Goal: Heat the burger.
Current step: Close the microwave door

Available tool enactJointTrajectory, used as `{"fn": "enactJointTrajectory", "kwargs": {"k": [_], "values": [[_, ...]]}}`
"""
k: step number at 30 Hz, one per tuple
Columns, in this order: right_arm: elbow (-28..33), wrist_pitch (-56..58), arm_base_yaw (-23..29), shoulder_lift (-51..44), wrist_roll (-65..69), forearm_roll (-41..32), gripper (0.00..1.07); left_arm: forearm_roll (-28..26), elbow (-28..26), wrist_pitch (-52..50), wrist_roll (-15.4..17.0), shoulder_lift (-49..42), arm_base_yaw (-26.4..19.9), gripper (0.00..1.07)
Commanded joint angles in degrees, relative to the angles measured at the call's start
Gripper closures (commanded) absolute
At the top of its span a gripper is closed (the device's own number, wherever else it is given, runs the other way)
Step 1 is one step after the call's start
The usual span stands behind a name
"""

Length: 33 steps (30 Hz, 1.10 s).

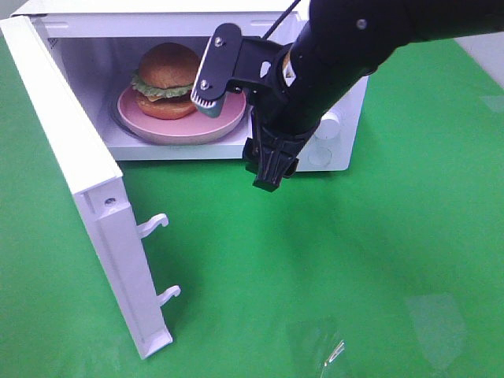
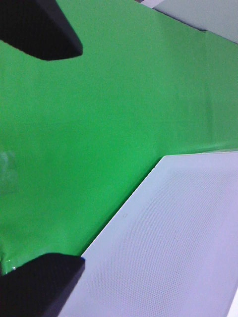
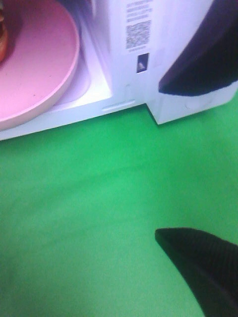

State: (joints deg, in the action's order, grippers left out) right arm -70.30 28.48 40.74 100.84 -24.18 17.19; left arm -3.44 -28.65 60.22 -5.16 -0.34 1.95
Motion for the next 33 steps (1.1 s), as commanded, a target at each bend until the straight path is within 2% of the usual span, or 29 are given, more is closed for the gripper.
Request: {"fn": "enactJointTrajectory", "kwargs": {"k": [1,7,13,14,17,19,21,23,25,33], "values": [[4.0,1.4,-0.2,-6.0,11.7,0.4,0.29,-0.2,0.2,-0.9,0.2,-1.3,0.2,0.09],[8.9,5.8,-0.6,-12.3,19.4,2.1,0.29,-0.2,0.2,-0.9,0.2,-1.3,0.2,0.09],[12.6,11.3,-4.9,-18.5,22.7,-2.1,0.3,-0.2,0.2,-0.9,0.2,-1.3,0.2,0.09],[12.9,13.1,-7.6,-20.3,24.2,-3.1,0.3,-0.2,0.2,-0.9,0.2,-1.3,0.2,0.09],[12.9,14.0,-9.9,-21.9,27.1,-3.3,0.31,-0.2,0.2,-0.9,0.2,-1.3,0.2,0.09],[12.9,17.5,-15.2,-24.6,32.8,-3.3,0.31,-0.2,0.2,-0.9,0.2,-1.3,0.2,0.09],[12.9,17.5,-15.2,-24.6,32.8,-3.3,0.31,-0.2,0.2,-0.9,0.2,-1.3,0.2,0.09],[12.9,22.0,-21.0,-26.9,34.0,-3.3,0.31,-0.2,0.2,-0.9,0.2,-1.3,0.2,0.09],[12.9,24.9,-22.9,-28.2,34.0,-3.3,0.31,-0.2,0.2,-0.9,0.2,-1.3,0.2,0.09],[12.9,33.3,-23.1,-31.9,34.0,-3.3,0.31,-0.2,0.2,-0.9,0.2,-1.3,0.2,0.09]]}}
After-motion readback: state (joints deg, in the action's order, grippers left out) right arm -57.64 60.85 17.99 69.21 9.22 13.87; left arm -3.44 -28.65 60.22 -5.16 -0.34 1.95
